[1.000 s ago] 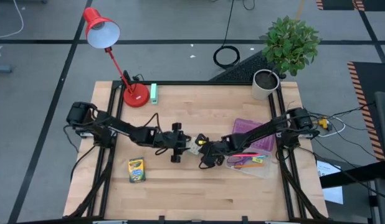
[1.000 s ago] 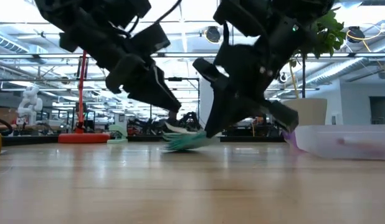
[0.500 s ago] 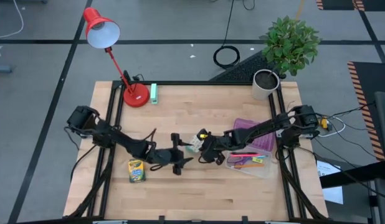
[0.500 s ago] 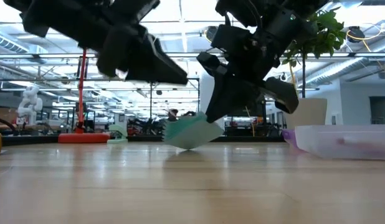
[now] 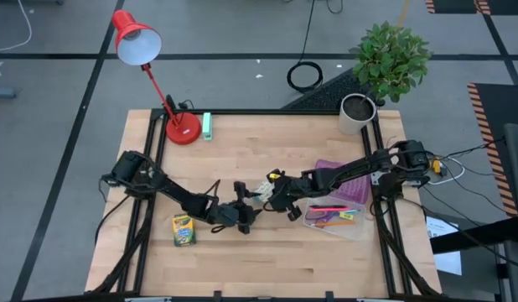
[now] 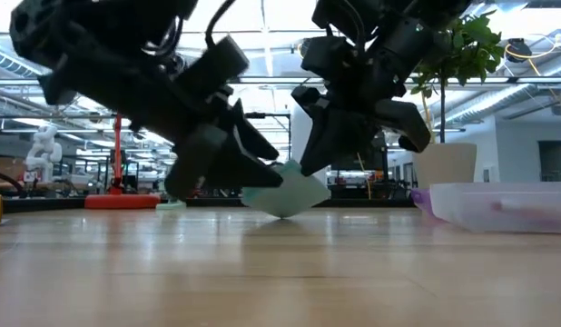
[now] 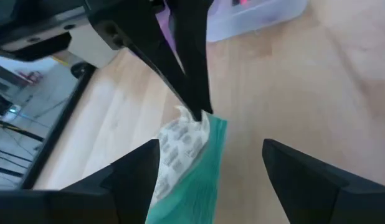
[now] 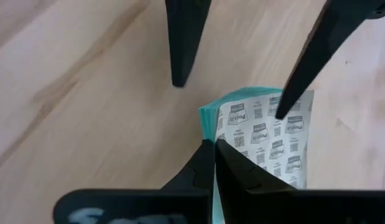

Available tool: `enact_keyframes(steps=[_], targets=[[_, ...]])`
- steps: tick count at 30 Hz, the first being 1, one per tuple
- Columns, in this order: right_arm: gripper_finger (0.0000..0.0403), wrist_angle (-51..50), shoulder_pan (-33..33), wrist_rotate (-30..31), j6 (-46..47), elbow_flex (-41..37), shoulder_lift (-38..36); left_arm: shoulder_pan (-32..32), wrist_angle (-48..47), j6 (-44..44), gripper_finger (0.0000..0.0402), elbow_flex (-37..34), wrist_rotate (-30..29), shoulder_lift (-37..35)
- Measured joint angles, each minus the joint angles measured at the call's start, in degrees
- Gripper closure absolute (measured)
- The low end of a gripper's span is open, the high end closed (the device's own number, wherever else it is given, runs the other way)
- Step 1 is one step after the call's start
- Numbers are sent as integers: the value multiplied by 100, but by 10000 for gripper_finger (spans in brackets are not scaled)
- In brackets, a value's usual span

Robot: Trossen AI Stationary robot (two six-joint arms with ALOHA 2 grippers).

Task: Pack school essentials
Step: Put the sticky notes into the supply box

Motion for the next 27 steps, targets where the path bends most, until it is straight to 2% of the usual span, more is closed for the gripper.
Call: enact_keyframes(steps=[5, 10, 16, 24, 27], targets=[[403, 23, -87, -274, 186, 0, 4, 113, 411, 514, 138, 0, -3, 225], [403, 35, -167, -470, 265, 0, 4, 215, 581, 951, 176, 85, 90, 331], [403, 52, -241, -737, 308, 0, 4, 294, 311, 959, 258, 138, 190, 326], [395, 27, -235, -713, 328, 0, 4, 284, 115, 842, 384, 138, 196, 324], [358, -49, -138, -557, 323, 0, -50, 284, 116, 712, 385, 138, 181, 324]])
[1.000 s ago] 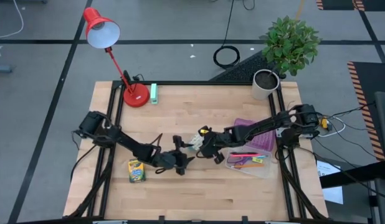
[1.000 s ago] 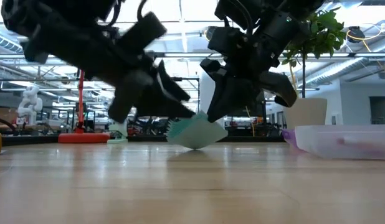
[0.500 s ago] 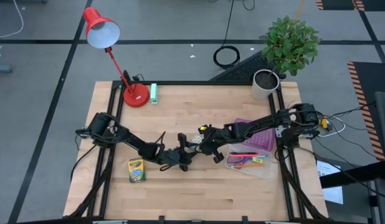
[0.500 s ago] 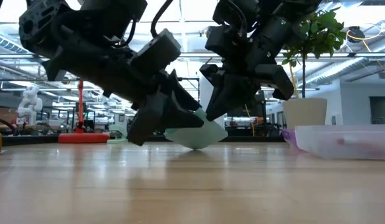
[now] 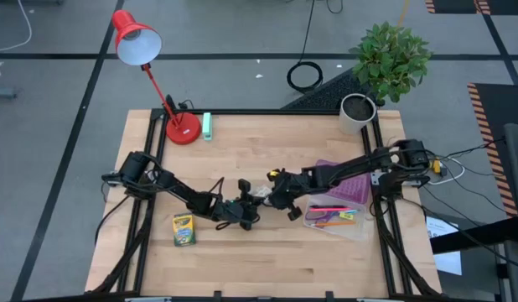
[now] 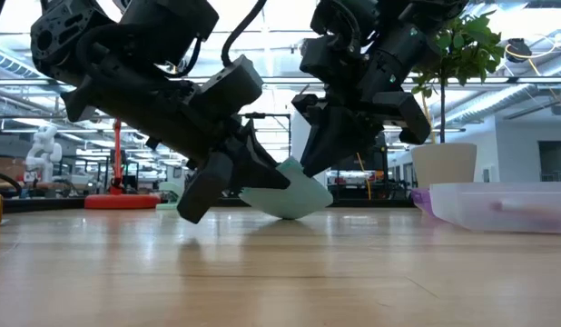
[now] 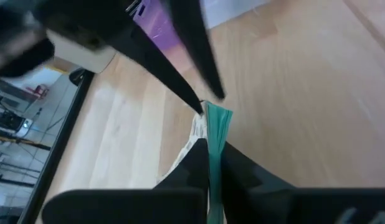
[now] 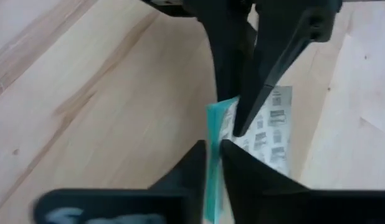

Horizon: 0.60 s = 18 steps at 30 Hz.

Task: Pack school essentials
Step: Put the sticky notes into the supply box

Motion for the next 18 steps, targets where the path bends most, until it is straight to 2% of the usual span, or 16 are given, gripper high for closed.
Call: enact_keyframes(steps=[3, 6, 10, 14, 18], targets=[[299, -234, 162, 620, 2, 0, -183, 7, -4, -130, 375, 0, -89, 0], [235, -528, 338, 1332, 197, -4, -462, 11, -8, -176, 383, 0, -157, 0], [169, -632, 531, 1831, 664, -18, -762, 17, 84, -180, 390, 0, -155, -2], [135, -500, 774, 2238, 815, -198, -896, 0, 171, -126, 376, -1, -139, -151], [121, 249, 1058, 2704, 640, -510, -889, -78, 170, 92, 388, -2, -135, -445]])
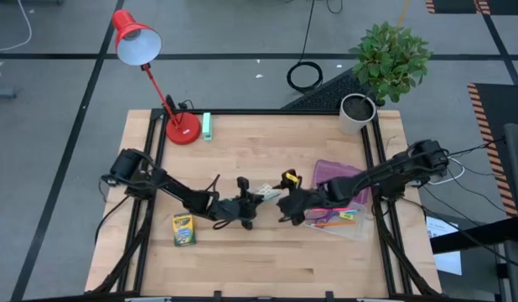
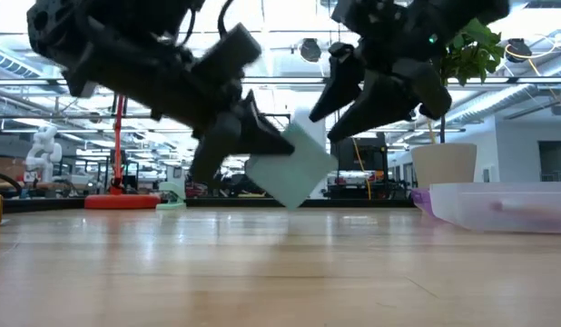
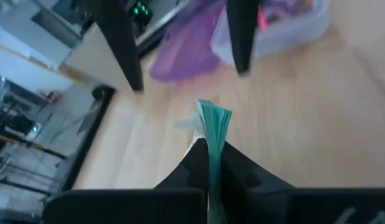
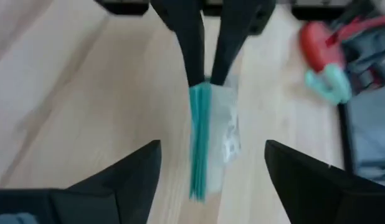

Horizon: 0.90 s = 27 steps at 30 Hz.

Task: Pack school essentials
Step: Put the sticky notes into the supply box

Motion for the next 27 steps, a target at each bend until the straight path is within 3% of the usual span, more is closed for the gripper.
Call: enact_keyframes(steps=[6, 11, 15, 20, 24, 27], targets=[[94, 1288, 286, 632, -340, -294, 1, -55, 0, 719, 379, 0, 307, -386], [79, 1550, 309, 144, -400, -294, 1, -57, -34, 1846, 375, 0, 885, -567], [87, 1564, 258, 120, -406, -294, 1, -10, -51, 2099, 391, 0, 1228, -658], [130, 1489, 218, 47, -343, -294, 1, 61, -18, 2027, 377, 0, 1252, -840], [189, 1404, 218, -6, -384, -296, 4, 89, 226, 1719, 373, 0, 972, -956], [237, 1430, 215, 311, -463, -296, -3, 111, 255, 1658, 387, 0, 936, -947]])
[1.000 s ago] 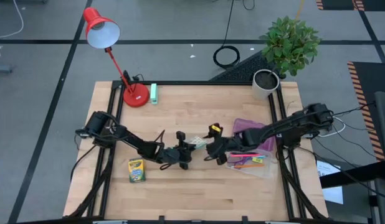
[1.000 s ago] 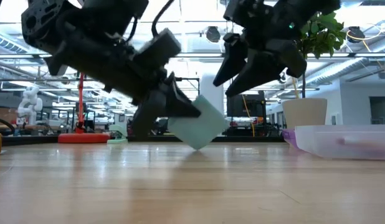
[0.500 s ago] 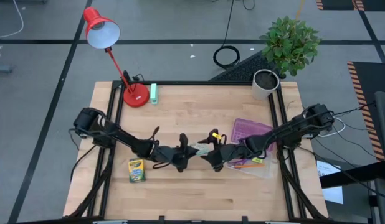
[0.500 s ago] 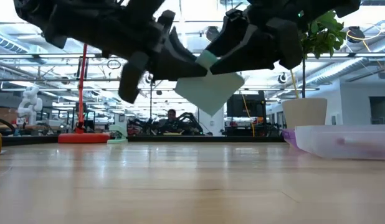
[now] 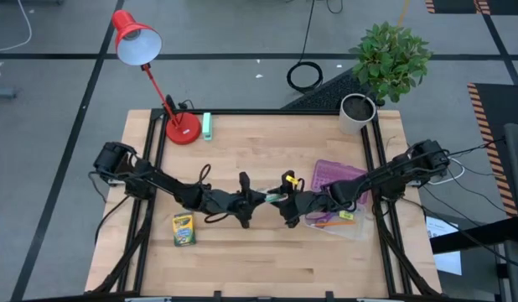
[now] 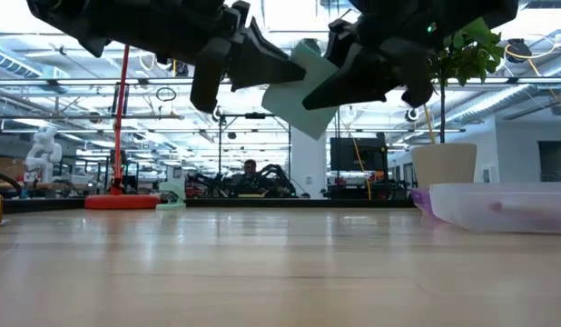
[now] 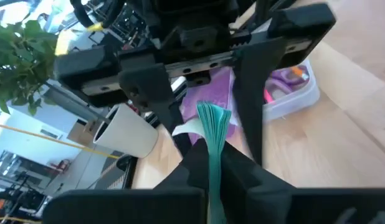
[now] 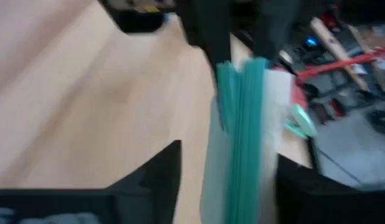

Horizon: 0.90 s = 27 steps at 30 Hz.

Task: Pack school essentials
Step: Put the sticky notes into the supply box

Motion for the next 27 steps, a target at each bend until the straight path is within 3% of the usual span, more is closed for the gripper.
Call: enact_keyframes(steps=[3, 9, 14, 21, 27], targets=[[279, 10, 21, 287, -70, 0, 7, 21, 3, -63, 391, 0, -13, -2], [331, 11, 14, 310, -132, -2, 6, 61, -245, -170, 373, 2, -33, 0], [343, 58, 19, 307, -158, -2, 5, 76, -447, -277, 391, 2, -31, 0], [344, 57, 16, 305, -200, -2, 5, 83, -515, -331, 372, 2, -35, 0], [363, 49, 19, 305, -201, -2, 5, 83, -553, -438, 389, 2, -35, 0]])
